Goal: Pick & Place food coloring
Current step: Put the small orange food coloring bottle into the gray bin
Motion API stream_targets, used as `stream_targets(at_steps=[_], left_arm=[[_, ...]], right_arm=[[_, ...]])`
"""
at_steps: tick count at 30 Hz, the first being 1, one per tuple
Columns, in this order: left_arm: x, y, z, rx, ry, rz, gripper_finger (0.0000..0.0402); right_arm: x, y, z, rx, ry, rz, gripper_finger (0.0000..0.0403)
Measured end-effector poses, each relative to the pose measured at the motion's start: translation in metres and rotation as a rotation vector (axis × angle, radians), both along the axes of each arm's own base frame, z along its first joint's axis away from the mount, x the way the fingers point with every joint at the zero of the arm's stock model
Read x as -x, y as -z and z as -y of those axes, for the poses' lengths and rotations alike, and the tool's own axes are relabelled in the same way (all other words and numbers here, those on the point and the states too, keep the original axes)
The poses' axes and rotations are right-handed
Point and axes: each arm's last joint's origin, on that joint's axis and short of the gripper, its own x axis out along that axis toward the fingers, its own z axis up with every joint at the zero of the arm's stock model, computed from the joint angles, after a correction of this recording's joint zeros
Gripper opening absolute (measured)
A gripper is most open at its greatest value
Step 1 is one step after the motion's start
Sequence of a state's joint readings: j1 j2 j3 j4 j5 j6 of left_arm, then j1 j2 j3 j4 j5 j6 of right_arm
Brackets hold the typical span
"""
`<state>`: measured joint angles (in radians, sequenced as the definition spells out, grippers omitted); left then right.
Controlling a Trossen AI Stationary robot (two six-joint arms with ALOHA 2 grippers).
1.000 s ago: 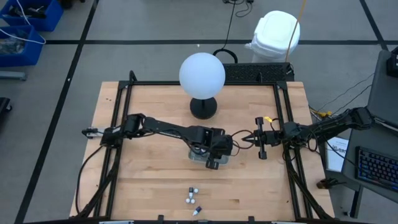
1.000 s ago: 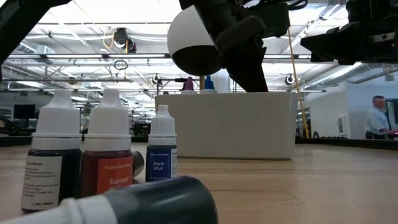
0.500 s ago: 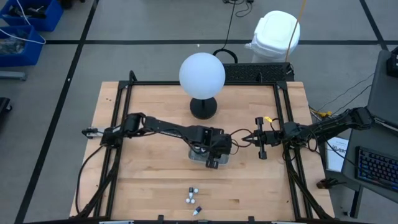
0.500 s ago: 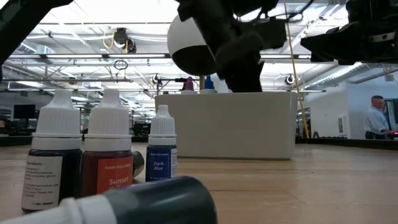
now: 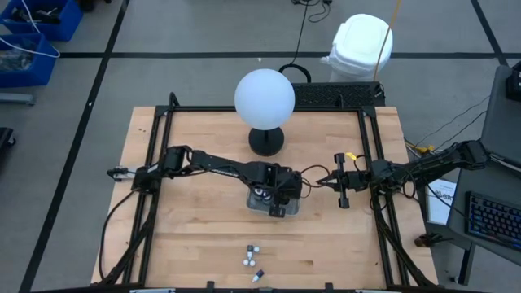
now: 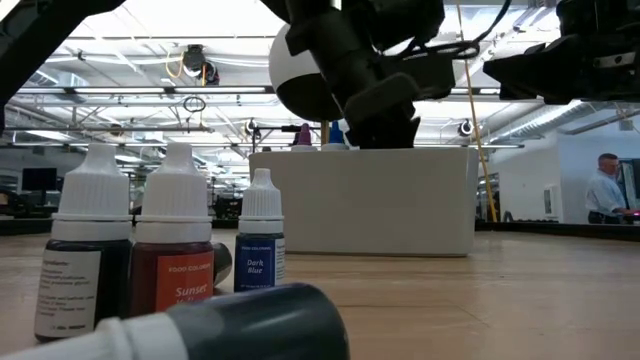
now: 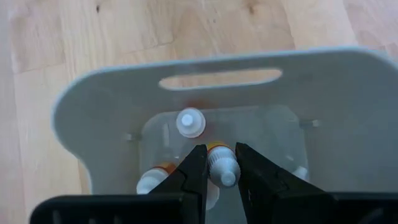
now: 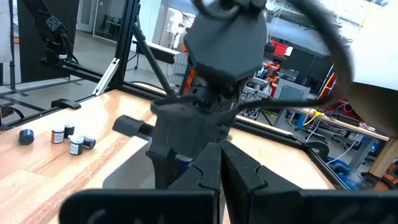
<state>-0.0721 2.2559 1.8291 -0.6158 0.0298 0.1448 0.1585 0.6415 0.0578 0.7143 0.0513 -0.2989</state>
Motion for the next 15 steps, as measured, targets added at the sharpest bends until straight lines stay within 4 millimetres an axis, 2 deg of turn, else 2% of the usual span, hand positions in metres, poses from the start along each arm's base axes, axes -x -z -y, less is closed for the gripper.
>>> stream_targets(at_steps=[15], left_arm=[[-0.0017,0.0024,-0.0039,0.037,0.025,0.025,0.0076]], right_arm=[[0.0000,0.0000,0.0000,0.000,0.000,0.000,0.0000]])
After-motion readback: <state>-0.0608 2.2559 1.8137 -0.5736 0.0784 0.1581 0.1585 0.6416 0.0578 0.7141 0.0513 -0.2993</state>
